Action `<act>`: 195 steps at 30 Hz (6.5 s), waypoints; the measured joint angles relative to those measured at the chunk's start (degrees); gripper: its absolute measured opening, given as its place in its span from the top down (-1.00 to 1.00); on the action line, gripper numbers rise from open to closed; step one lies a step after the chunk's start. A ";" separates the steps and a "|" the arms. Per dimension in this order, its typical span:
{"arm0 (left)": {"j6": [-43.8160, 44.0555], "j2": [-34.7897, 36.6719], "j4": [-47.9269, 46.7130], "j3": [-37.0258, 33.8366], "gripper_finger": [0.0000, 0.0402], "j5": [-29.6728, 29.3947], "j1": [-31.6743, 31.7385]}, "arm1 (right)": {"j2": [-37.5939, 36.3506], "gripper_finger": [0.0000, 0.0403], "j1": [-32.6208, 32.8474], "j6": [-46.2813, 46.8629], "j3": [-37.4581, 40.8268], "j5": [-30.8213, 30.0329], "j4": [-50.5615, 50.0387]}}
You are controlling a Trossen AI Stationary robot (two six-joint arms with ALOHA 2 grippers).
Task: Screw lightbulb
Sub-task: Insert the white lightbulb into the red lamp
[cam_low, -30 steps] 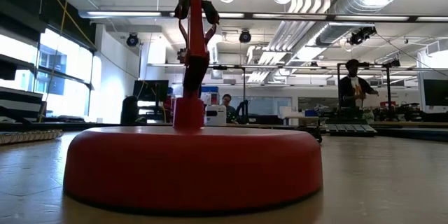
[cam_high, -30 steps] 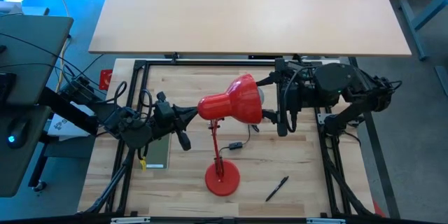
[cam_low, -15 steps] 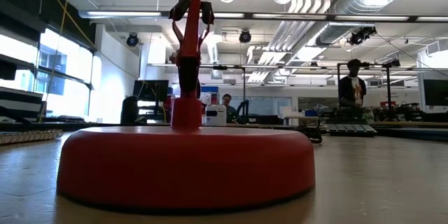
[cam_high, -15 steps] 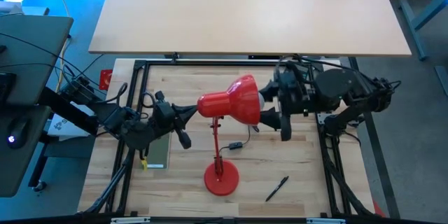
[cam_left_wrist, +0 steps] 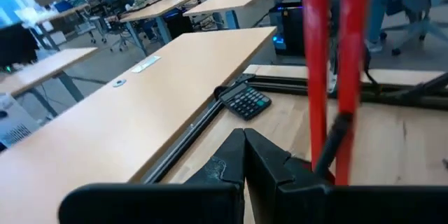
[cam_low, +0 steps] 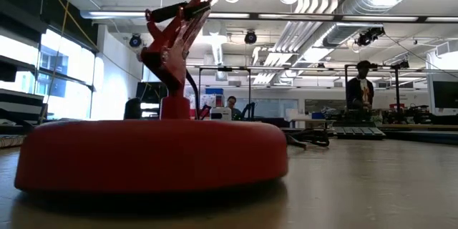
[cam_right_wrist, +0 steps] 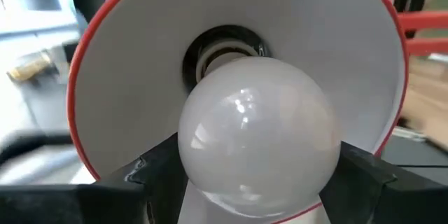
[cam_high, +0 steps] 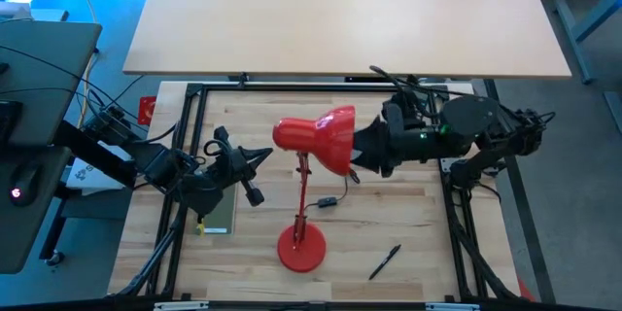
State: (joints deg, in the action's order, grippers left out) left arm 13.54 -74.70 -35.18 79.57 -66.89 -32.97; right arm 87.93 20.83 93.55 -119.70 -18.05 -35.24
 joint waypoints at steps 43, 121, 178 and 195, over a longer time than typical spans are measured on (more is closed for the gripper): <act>-0.25 0.00 -0.14 0.00 1.00 0.70 0.00 | -0.03 -0.51 0.21 -4.10 -0.15 -2.88 -0.97; 1.62 0.05 18.98 0.00 1.00 3.34 -0.42 | -16.26 -0.73 5.79 -128.31 -0.33 -12.27 3.27; 6.84 0.63 28.60 0.02 1.00 4.08 2.73 | 1.37 -0.73 6.44 -172.89 0.57 -26.30 0.41; 4.35 0.63 28.59 0.02 1.00 4.22 2.73 | 1.36 -0.71 5.45 -170.08 0.57 -26.32 0.37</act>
State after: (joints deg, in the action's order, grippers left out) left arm 17.89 -74.06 -6.59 79.59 -62.67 -30.24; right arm 89.29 26.28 -76.53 -119.13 -44.37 -34.87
